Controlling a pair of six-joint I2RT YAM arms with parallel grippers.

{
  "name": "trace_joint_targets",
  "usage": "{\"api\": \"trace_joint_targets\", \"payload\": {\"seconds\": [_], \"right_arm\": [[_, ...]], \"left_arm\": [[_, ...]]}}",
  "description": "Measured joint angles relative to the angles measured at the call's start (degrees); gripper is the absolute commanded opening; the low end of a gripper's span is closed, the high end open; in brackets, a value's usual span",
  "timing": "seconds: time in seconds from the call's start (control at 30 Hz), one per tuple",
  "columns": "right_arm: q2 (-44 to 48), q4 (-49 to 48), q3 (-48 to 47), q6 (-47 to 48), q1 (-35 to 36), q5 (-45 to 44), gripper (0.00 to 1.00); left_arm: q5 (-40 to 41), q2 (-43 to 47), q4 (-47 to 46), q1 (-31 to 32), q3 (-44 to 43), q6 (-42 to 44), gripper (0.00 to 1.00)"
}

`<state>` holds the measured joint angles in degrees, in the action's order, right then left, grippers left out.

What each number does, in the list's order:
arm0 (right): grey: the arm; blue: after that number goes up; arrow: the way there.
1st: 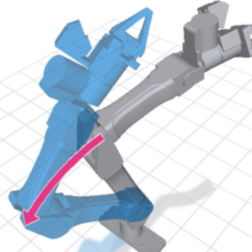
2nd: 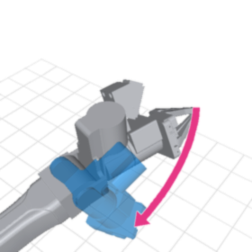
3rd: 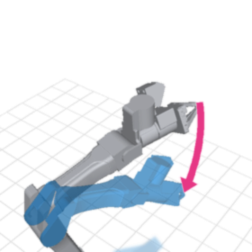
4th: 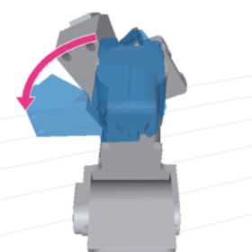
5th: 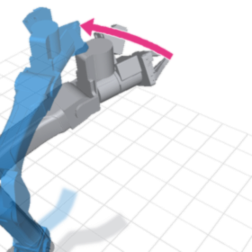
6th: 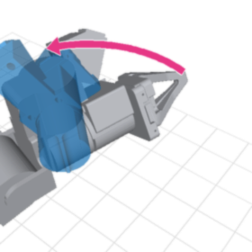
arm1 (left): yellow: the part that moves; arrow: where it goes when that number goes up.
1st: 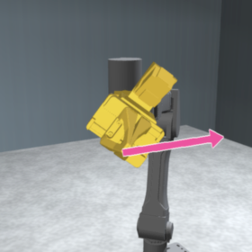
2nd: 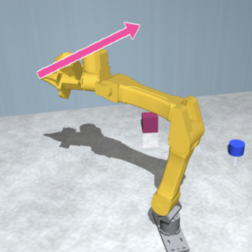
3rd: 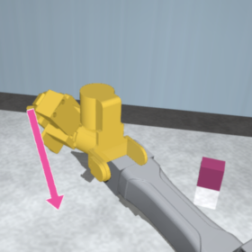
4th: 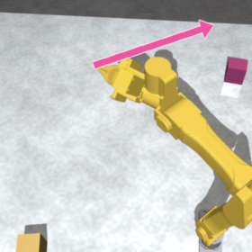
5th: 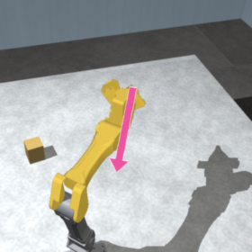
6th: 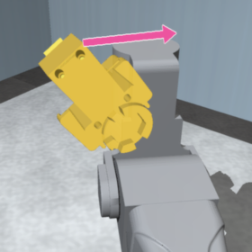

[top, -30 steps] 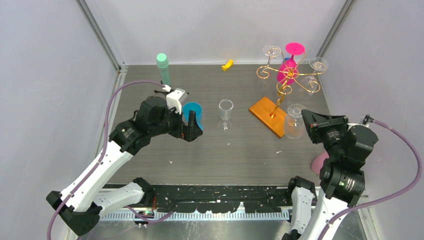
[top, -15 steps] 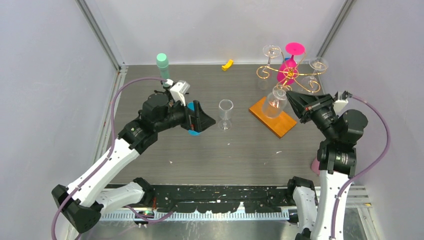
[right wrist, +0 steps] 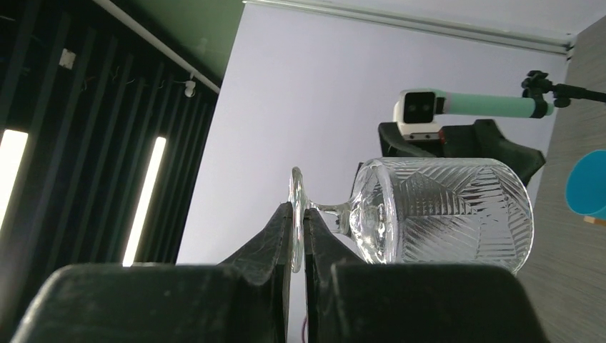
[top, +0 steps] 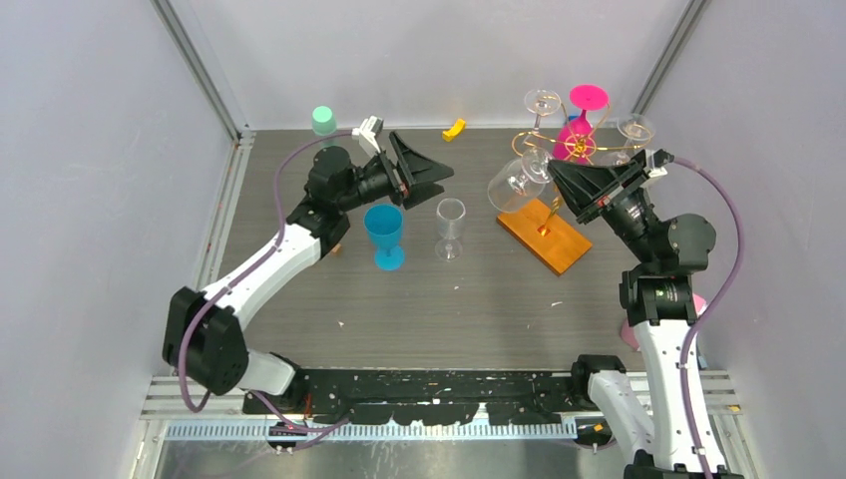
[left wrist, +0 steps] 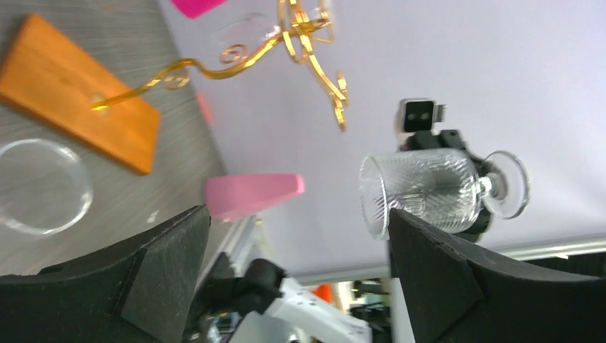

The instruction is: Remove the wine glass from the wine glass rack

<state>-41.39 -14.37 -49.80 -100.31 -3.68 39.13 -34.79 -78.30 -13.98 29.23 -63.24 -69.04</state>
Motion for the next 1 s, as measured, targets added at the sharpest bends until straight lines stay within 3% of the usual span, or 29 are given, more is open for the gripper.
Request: {"api": "trace_joint_targets", "payload": {"seconds": [0.2, 0.33, 0.63, 1.0], "right_arm": [[0.5, -3.3, 0.7, -1.8, 4.2, -4.3, 0.00], [1.0, -3.4, 2.7, -2.3, 7.6, -8.5, 0.00], [-3.7, -9.6, 6.7, -4.2, 15.7, -17.5, 0.00], [-5.7, -14.7, 6.6, -3.3, 20.6, -22.1, 0.00]], "left_arm": [[-3.2, -6.1, -21.3, -0.2, 1.4, -16.9, 0.98], [-3.9, -7.5, -30.2, 0.1, 1.4, -25.2, 0.99], [-2.7, -7.4, -36.8, 1.5, 3.9, -35.8, 0.96], [-1.2, -7.4, -37.0, 1.8, 5.9, -40.4, 0.92]]}}
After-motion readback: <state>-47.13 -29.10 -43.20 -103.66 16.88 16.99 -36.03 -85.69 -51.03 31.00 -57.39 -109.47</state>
